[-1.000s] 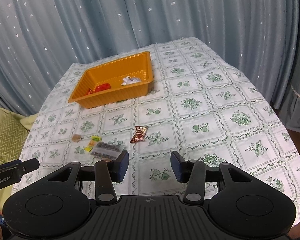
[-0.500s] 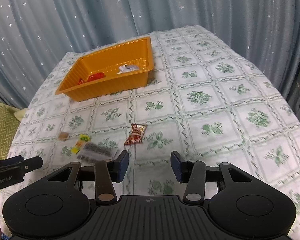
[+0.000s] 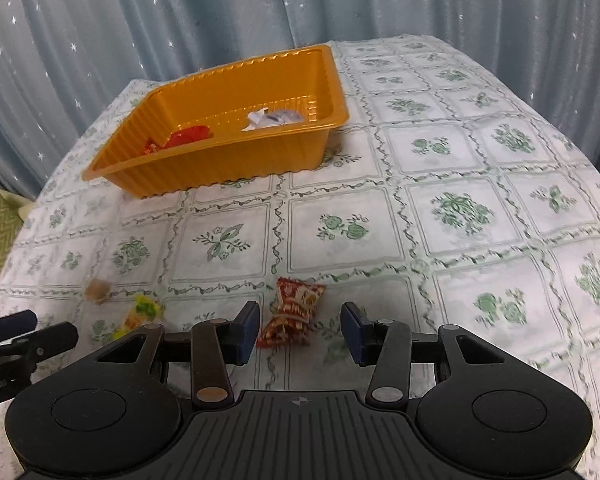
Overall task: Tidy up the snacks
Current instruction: 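Grasp the brown-red wrapped candy with the right tool while the left tool grasps the yellow packet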
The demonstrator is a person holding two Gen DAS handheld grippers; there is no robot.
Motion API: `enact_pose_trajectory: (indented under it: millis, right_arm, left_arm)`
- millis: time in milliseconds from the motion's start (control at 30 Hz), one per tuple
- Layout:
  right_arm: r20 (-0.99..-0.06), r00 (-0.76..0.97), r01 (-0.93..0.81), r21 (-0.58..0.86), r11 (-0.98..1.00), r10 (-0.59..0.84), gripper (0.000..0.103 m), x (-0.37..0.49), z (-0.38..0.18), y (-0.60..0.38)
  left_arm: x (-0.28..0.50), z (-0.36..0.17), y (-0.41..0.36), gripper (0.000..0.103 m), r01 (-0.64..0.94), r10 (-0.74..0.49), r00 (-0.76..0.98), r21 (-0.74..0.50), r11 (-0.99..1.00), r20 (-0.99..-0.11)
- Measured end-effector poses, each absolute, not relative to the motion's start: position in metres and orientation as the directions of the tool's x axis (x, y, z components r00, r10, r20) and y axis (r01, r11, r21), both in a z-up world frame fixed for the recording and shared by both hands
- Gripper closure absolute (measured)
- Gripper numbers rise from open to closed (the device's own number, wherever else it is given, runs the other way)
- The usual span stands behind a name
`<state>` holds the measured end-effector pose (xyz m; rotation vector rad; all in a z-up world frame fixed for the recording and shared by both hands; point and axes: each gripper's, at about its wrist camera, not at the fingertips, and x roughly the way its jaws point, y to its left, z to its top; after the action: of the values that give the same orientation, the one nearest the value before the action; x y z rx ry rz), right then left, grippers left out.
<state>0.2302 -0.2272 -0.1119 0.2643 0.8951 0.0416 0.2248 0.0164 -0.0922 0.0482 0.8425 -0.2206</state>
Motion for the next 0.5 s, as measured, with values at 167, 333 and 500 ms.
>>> enact_pose_trajectory:
  millis: [167,333,500]
  right_arm:
    - [-0.787,0.606,0.035,0.168,0.985,0.113,0.062,0.243,-0.122,-0.215]
    - [-0.784,0.614,0.009,0.120,0.993,0.089,0.080,0.241,-0.125,-0.209]
    - [-0.777,0.623,0.021,0.136,0.990,0.094,0.081,0.233,-0.121,-0.217]
  left_arm:
    - [0.232,-0.098,0.013,0.039,0.234,-0.185,0.638,-0.040,0.971,-0.748]
    - [0.235,-0.103,0.008,0.040,0.275,-0.213,0.635,-0.041,0.961,-0.743]
    - [0.239,-0.112,-0.005,0.041,0.335,-0.223,0.624,-0.001,0.942,-0.749]
